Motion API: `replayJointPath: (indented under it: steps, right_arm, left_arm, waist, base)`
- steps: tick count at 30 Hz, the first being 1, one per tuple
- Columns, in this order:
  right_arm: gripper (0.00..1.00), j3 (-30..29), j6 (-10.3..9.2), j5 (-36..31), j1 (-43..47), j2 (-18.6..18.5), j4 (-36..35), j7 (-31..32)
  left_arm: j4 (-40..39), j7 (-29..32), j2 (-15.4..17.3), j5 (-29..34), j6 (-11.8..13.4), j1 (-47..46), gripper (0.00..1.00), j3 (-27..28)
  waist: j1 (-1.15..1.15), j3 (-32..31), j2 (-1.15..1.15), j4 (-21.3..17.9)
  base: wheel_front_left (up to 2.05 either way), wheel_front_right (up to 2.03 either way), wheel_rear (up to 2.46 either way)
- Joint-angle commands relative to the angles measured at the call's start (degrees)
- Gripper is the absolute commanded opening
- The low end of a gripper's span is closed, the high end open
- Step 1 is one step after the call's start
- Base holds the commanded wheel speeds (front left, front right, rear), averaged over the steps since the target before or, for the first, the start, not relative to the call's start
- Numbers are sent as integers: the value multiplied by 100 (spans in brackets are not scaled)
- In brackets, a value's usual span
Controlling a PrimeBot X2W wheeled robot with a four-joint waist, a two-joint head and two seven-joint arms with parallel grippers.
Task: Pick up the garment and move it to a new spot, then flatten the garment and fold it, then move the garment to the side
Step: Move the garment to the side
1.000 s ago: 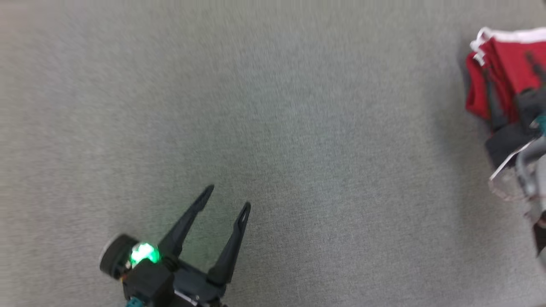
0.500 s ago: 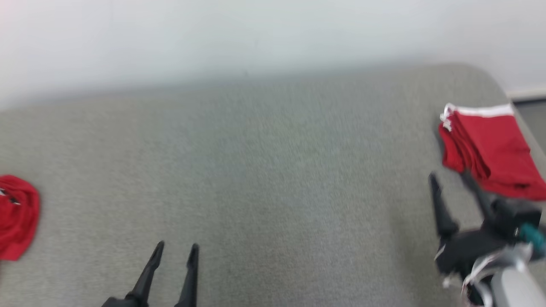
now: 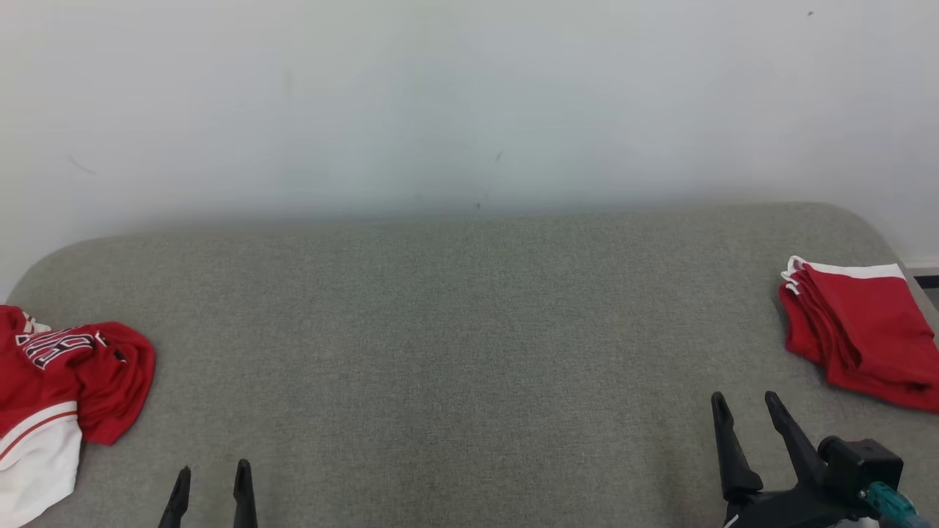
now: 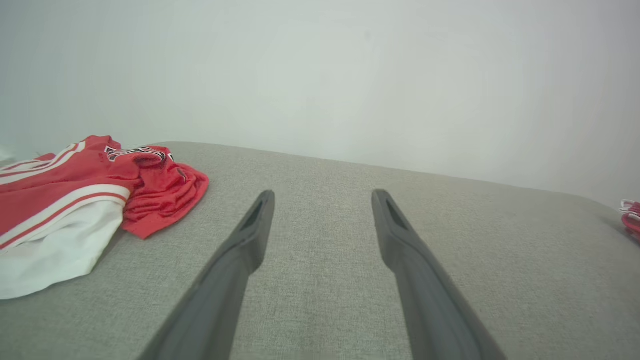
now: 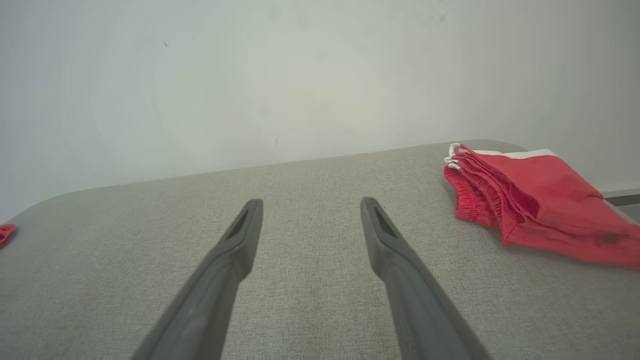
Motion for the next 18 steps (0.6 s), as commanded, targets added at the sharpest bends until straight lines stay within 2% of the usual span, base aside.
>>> replayJointPath:
  steps: [1, 11, 18]
  right_arm:
    - [100, -16, 3, -14, 77, 48, 14, -24]
    - [100, -282, 3, -57, 393, 295, 273, -133]
    - [100, -215, 3, -103, 458, 369, 325, -163]
  left_arm:
    - [22, -19, -33, 58, -46, 56, 100, 43]
    - [269, -20, -106, 161, -181, 182, 100, 357]
    - [320, -20, -131, 245, -222, 231, 100, 347]
  waist:
    - [1, -66, 1, 53]
    - [1, -186, 1, 76]
    - [1, -186, 1, 79]
  base:
    - [0, 0, 0]
    - [0, 0, 0]
    - [0, 0, 0]
